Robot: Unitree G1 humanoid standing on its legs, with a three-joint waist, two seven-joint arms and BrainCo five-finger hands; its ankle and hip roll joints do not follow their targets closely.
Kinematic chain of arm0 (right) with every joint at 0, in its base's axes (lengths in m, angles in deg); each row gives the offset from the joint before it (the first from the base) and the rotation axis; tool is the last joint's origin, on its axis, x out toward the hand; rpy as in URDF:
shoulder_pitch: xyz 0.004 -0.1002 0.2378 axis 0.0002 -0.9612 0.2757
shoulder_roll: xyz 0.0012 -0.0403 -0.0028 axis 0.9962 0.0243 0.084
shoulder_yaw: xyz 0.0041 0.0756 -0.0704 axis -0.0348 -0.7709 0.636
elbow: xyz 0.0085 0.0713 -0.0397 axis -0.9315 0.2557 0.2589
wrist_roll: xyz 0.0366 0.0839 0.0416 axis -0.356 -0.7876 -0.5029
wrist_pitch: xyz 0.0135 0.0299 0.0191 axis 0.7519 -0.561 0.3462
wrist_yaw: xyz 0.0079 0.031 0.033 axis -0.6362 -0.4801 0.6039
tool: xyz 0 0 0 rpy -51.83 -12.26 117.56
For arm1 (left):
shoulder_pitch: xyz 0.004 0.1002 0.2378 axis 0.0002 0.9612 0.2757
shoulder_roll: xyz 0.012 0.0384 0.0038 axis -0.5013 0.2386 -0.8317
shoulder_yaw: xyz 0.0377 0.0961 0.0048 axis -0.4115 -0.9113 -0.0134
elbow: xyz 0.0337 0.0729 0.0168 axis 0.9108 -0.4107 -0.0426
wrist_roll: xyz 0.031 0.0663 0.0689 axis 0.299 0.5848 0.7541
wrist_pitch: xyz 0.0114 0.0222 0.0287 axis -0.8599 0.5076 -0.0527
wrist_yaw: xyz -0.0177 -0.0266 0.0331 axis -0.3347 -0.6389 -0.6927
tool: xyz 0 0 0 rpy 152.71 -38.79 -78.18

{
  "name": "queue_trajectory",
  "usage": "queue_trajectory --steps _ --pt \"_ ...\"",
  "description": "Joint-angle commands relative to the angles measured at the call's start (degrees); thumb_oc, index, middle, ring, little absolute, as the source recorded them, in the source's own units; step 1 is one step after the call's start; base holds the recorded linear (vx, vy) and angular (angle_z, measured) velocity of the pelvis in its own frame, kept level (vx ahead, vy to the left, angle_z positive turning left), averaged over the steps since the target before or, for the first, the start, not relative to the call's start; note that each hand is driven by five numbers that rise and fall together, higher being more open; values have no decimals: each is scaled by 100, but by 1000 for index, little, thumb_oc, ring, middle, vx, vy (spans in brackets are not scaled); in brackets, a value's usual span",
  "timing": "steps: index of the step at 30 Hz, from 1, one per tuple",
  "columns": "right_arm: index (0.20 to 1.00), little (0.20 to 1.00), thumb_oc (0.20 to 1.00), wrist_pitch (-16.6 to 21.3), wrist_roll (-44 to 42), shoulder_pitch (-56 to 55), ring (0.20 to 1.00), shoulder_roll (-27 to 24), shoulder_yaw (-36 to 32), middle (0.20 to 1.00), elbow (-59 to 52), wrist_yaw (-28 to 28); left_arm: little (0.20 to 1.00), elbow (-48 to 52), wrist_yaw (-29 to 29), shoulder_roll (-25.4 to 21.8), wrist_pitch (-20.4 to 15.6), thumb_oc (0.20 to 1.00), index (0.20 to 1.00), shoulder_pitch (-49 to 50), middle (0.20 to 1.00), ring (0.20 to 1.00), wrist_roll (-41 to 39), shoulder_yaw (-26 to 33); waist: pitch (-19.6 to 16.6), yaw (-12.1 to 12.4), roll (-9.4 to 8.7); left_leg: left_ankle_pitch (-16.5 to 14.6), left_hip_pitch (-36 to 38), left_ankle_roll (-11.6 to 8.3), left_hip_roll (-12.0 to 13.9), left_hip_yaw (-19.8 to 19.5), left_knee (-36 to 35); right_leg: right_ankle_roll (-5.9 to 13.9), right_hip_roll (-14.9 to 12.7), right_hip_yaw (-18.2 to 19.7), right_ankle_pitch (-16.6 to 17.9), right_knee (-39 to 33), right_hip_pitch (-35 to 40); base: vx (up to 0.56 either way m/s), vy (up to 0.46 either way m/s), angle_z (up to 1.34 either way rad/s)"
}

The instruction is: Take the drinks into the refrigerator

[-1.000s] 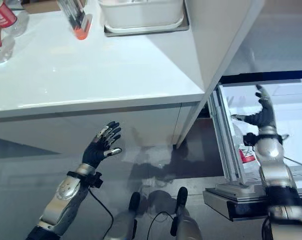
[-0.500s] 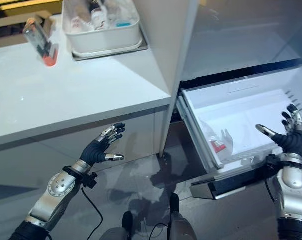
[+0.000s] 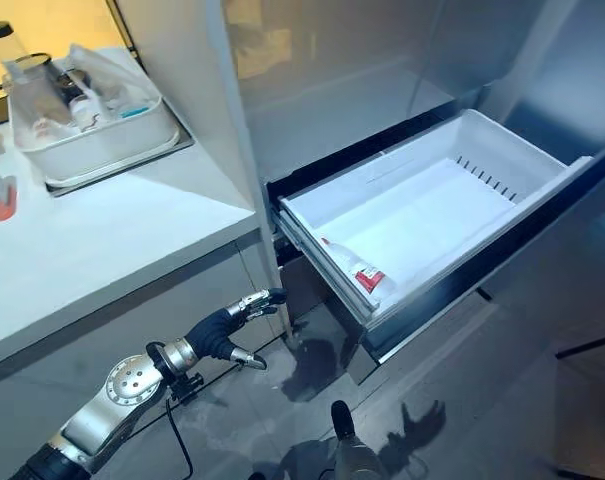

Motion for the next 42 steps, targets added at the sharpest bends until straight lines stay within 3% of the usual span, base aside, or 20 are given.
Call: queue_trajectory --steps 1,3,4,6,9,10,13,17,23,25,30,35,39,42 --pt "1000 1000 1000 122 338 265 1000 99 72 1000 -226 55 1000 222 -108 -196 -268 1000 1000 185 1000 1000 -73 30 -79 63 8 -244 -660 540 -145 -187 550 229 146 252 -707 837 -91 4 11 -10" --pt "1000 1000 1000 115 395 247 1000 214 163 1000 -223 88 1000 212 -114 -226 -270 1000 1000 204 1000 1000 -59 37 -84 60 6 -251 -651 542 -147 -168 553 232 151 266 -703 831 -88 13 10 -11" --pt "805 805 805 94 487 352 805 347 457 805 -51 166 1000 272 -165 -297 -290 1000 1000 223 1000 1000 -98 19 -83 110 52 -255 -638 543 -159 -163 567 236 139 261 -698 822 -66 17 6 -12" --pt "200 200 200 89 648 501 200 404 865 200 117 305 1000 403 -187 -403 -314 1000 1000 251 1000 1000 -177 35 -66 154 72 -249 -645 538 -163 -168 581 234 132 257 -696 815 -54 2 4 -8" --pt "200 200 200 31 1008 701 200 395 1354 200 295 424 1000 545 -250 -615 -318 1000 1000 280 1000 1000 -204 52 -54 207 78 -244 -656 534 -168 -178 585 239 109 240 -694 784 -32 0 0 0" --pt "200 200 200 -34 1261 1094 200 435 1947 200 637 460 1000 588 -239 -706 -324 1000 1000 209 1000 1000 -253 -44 -49 358 97 -230 -676 534 -182 -211 581 246 81 194 -683 757 -10 0 0 0" --pt "200 200 200 -90 1430 1701 200 509 2508 200 750 384 1000 625 -198 -734 -326 1000 1000 140 1000 1000 -338 -82 -24 464 99 -217 -702 534 -199 -248 582 248 46 143 -659 717 15 0 0 0" --pt "200 200 200 -119 1897 2730 200 689 3632 200 -13 355 1000 531 -3 -570 -331 1000 1000 -160 1000 1000 -277 -350 42 757 98 -159 -832 539 -234 -350 576 256 -32 17 -593 626 7 -14 -9 8" --pt "200 200 200 -120 2170 4092 200 609 4481 200 -866 244 1000 411 201 -434 -342 1000 1000 -543 1000 1000 -152 -726 238 1035 97 -29 -1191 542 -312 -497 599 256 -114 -162 -477 570 -182 -70 -11 20" --pt "200 200 200 -187 2342 5258 200 614 5030 200 -1111 182 1000 326 365 -300 -364 1000 1000 -790 1000 1000 -104 -982 389 1235 129 28 -1418 544 -339 -613 628 254 -158 -303 -441 568 -315 -95 -4 18" --pt "200 200 200 -245 2415 6777 200 560 5590 200 -900 26 1000 55 557 -69 -364 1000 1000 -1049 1000 1000 -14 -1166 555 1369 139 247 -1699 513 -387 -701 567 232 -204 -411 -281 500 -530 -78 3 17" --pt "200 200 200 -303 2460 8039 200 993 5916 200 -1071 -89 1000 -224 939 172 -369 1000 1000 -1136 1000 1000 215 -1030 729 1454 118 432 -1927 481 -358 -752 435 212 -207 -479 -189 472 -772 -47 13 10" --pt "200 200 200 -440 2723 8725 200 1433 6070 200 -759 -308 1000 -362 1257 400 -375 1000 1000 -1134 1000 1000 435 -884 933 1554 113 573 -2087 444 -330 -828 360 182 -212 -563 -114 437 -884 -54 3 11" --pt "200 200 200 -481 2881 8800 200 1489 6110 200 -678 -402 1000 -385 1391 472 -402 1000 1000 -1164 1000 1000 516 -802 994 1576 98 612 -2121 428 -312 -852 333 179 -212 -604 -95 410 -897 -28 -4 19"
